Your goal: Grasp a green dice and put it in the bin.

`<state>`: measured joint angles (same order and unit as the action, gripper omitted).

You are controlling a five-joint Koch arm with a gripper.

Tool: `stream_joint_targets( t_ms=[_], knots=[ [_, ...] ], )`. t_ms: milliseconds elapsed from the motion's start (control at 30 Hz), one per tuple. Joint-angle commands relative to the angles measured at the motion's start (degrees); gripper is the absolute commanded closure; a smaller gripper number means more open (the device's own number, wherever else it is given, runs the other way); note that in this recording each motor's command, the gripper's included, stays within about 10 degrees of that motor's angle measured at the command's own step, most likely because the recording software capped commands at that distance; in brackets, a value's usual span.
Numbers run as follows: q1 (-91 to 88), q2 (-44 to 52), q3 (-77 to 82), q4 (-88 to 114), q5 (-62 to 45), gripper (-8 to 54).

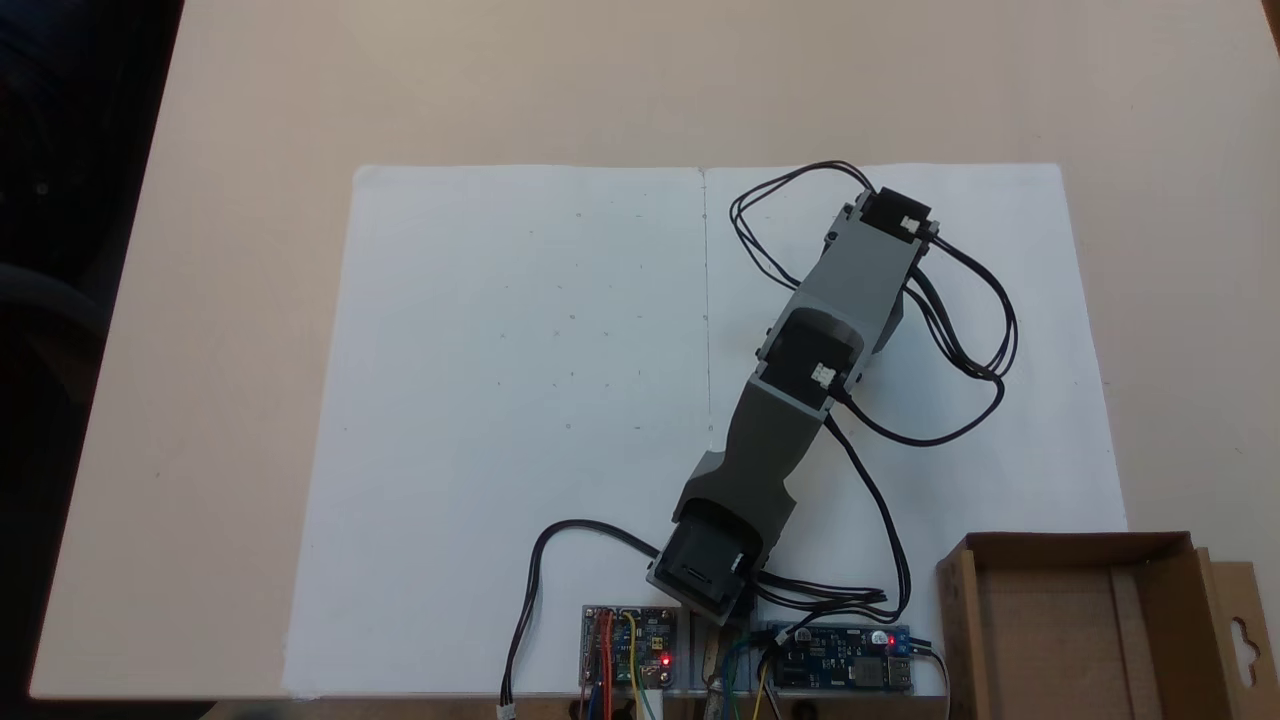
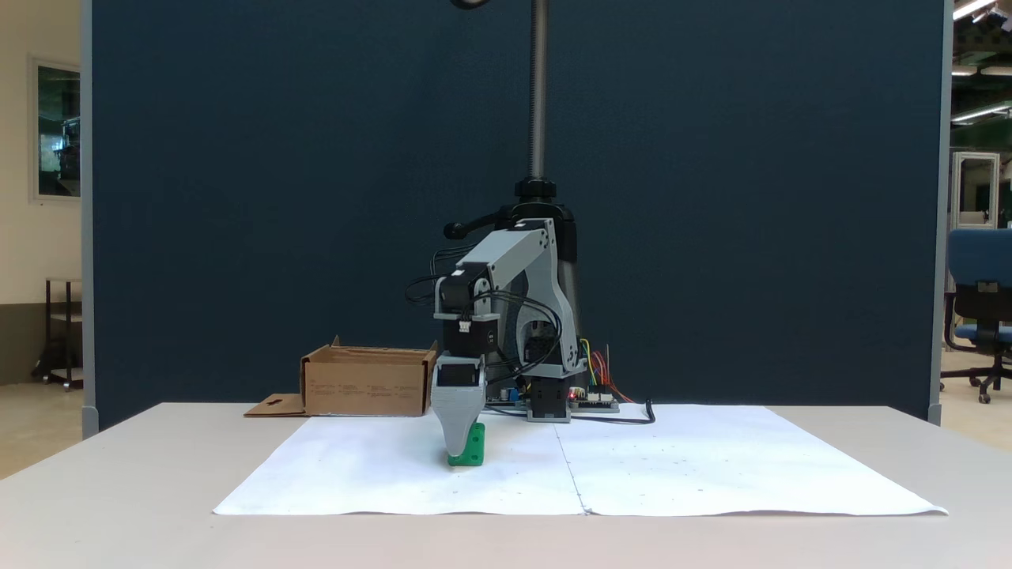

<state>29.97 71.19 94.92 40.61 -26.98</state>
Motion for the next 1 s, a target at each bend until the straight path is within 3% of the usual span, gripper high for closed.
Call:
stream_joint_targets(
  t_ms=[0,667,967],
  knots=[
    [0.4,1.1,-2.0,-1.0,-3.7,1.7],
    [-0.3,-0.1,-2.0,-1.0,-3.7,4.2],
    [0.4,-0.6,-2.0,-2.4,-3.7,9.1]
  ],
)
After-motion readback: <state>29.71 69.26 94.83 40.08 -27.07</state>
